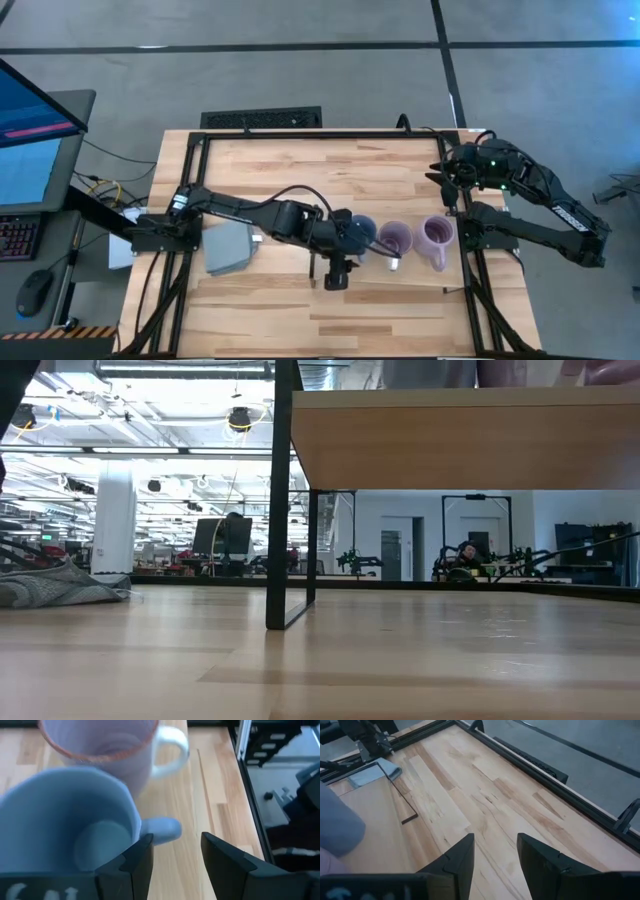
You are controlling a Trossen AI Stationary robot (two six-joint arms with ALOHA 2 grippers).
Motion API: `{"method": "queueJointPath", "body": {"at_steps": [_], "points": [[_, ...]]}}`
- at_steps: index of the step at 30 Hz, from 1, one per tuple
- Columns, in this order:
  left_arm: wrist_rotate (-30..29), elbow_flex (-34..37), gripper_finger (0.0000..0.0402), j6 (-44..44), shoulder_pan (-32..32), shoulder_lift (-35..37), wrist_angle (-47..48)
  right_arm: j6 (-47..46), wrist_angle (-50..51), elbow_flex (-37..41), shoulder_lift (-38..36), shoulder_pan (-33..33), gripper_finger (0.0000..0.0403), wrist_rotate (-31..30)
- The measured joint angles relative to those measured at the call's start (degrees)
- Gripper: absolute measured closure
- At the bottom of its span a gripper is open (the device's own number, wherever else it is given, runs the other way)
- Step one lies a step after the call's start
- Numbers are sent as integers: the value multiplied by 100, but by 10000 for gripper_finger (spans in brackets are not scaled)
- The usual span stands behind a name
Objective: Stack small to large cups/mugs on shelf
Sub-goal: Put the blue mug on the shelf
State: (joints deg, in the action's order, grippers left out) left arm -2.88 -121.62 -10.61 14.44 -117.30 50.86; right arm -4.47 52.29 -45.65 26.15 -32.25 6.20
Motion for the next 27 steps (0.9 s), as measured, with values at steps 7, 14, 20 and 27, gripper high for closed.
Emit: {"method": "queueJointPath", "body": {"at_steps": [7,14,20,27], "points": [[12,0,244,-34,-9,2,-135,17,0,0,0,0,232,0],[236,0,244,-194,8,2,-2,47,0,0,0,0,232,0],[247,-7,244,-183,37,4,97,46,0,0,0,0,232,0],[284,-364,244,31,145,50,195,46,-2,0,0,-2,232,0]]}}
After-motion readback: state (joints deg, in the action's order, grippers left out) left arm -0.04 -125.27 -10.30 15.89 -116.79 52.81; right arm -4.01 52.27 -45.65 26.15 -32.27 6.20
